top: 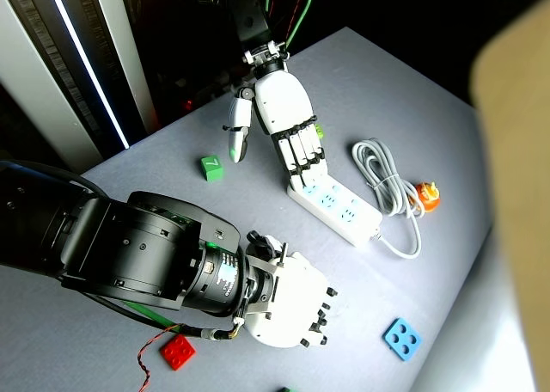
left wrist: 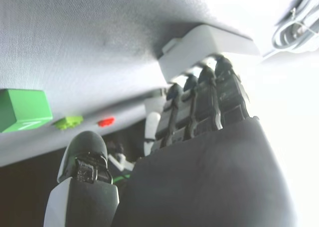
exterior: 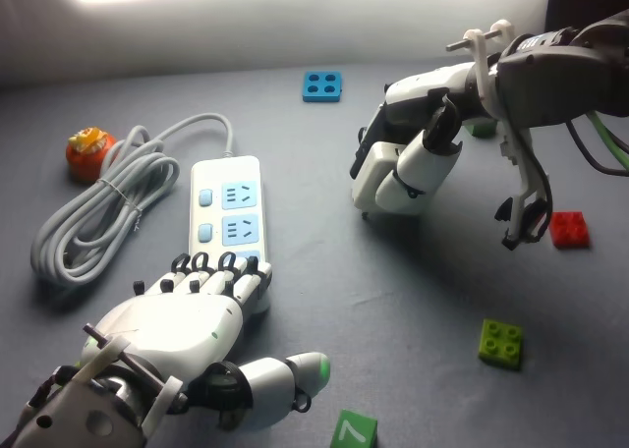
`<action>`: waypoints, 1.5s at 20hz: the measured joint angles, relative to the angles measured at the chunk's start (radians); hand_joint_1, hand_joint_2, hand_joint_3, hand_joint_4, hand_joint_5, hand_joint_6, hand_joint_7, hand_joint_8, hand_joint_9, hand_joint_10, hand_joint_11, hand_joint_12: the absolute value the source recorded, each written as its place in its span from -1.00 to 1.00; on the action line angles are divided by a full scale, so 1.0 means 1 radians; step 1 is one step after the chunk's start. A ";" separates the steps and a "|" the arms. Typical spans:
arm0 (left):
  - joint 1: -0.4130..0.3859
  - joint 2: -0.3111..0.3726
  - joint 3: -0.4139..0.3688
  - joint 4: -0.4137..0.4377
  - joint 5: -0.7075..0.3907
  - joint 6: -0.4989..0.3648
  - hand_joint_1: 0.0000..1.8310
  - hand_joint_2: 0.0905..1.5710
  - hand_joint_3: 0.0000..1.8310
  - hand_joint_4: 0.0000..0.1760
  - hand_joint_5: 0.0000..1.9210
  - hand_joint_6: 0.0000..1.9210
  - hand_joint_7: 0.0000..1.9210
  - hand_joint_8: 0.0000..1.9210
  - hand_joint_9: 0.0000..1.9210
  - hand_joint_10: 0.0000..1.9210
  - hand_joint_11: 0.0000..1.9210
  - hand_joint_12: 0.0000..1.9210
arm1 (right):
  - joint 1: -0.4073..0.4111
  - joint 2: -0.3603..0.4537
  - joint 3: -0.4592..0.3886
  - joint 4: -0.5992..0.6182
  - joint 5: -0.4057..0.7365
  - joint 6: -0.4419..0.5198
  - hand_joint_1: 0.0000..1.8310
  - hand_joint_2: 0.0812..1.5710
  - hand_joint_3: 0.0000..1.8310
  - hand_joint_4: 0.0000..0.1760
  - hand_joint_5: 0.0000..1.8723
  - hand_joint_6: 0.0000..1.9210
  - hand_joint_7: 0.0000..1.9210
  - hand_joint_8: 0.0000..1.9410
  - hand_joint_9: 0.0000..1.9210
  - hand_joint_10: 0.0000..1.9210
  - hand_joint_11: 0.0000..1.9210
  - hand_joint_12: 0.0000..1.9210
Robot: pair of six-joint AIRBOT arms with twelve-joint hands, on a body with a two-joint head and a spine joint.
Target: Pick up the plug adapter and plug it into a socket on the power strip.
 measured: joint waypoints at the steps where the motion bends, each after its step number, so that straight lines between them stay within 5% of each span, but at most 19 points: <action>1: 0.000 0.000 0.001 0.000 0.000 0.000 -1.00 0.54 -1.00 -1.00 -0.97 -1.00 -0.98 -1.00 -0.98 -0.99 -0.97 -0.98 | 0.000 0.000 0.000 0.001 0.003 0.000 0.23 0.35 -1.00 -1.00 -0.06 -0.97 0.00 -0.98 -0.07 -0.90 -0.62 0.35; 2: 0.000 0.000 0.001 0.000 0.000 0.000 -1.00 0.54 -1.00 -1.00 -0.98 -1.00 -0.99 -1.00 -0.99 -1.00 -0.97 -0.98 | 0.000 0.000 0.000 0.002 0.006 0.000 0.25 0.42 -1.00 -1.00 -0.02 -0.13 0.07 -0.98 0.00 -0.90 -0.53 0.33; 3: 0.001 0.000 0.001 0.001 0.000 -0.001 -1.00 0.53 -1.00 -1.00 -0.96 -0.99 -0.97 -0.99 -0.98 -0.99 -0.96 -0.98 | 0.000 0.000 0.000 0.002 0.008 -0.004 0.24 0.45 -1.00 -1.00 -0.06 0.11 0.10 -0.98 0.03 -0.90 -0.52 0.38; 4: 0.001 0.000 0.001 0.001 0.000 -0.001 -1.00 0.54 -1.00 -1.00 -0.96 -0.99 -0.96 -0.99 -0.97 -0.99 -0.97 -0.98 | 0.000 -0.001 0.002 0.002 0.008 -0.008 0.30 0.41 -0.99 -1.00 -0.05 0.15 0.06 -0.22 0.07 -0.89 -0.49 0.39; 5: 0.001 0.000 0.001 0.001 0.000 -0.001 -1.00 0.55 -1.00 -1.00 -0.96 -0.99 -0.95 -0.99 -0.97 -0.99 -0.97 -0.98 | 0.000 -0.002 0.002 0.002 0.008 -0.008 0.31 0.42 -1.00 -0.91 -0.06 0.17 0.04 -0.02 0.12 -0.86 -0.44 0.39; 10: 0.001 0.000 0.001 0.002 0.000 -0.002 -1.00 0.55 -1.00 -1.00 -0.98 -0.99 -0.95 -0.99 -0.95 -0.99 -0.96 -0.96 | -0.001 -0.002 0.002 0.000 0.000 -0.023 0.32 0.41 -1.00 -0.68 -0.01 0.15 0.04 -0.01 0.20 -0.80 -0.36 0.33; 20: 0.001 0.000 0.001 0.003 -0.003 -0.002 -1.00 0.55 -1.00 -1.00 -0.96 -1.00 -0.92 -1.00 -0.92 -0.99 -1.00 -0.78 | 0.102 0.010 0.000 -0.031 -0.119 -0.081 0.33 0.39 -1.00 -0.67 0.01 0.10 0.06 -0.05 0.17 -0.77 -0.35 0.30; 23: 0.001 0.000 0.001 0.003 -0.003 -0.002 -1.00 0.55 -1.00 -1.00 -0.97 -1.00 -0.93 -1.00 -0.93 -1.00 -1.00 -0.80 | 0.160 -0.005 -0.023 -0.222 -0.153 0.028 0.33 0.38 -1.00 -0.70 0.02 0.07 0.08 -0.07 0.18 -0.76 -0.34 0.31; 30: 0.000 0.000 0.001 -0.003 -0.004 -0.003 -1.00 0.57 -1.00 -1.00 -0.94 -1.00 -0.93 -1.00 -0.93 -1.00 -1.00 -0.79 | 0.219 -0.092 -0.113 -0.925 -0.224 0.504 0.32 0.40 -1.00 -0.70 -0.01 0.12 0.04 0.00 0.14 -0.75 -0.40 0.34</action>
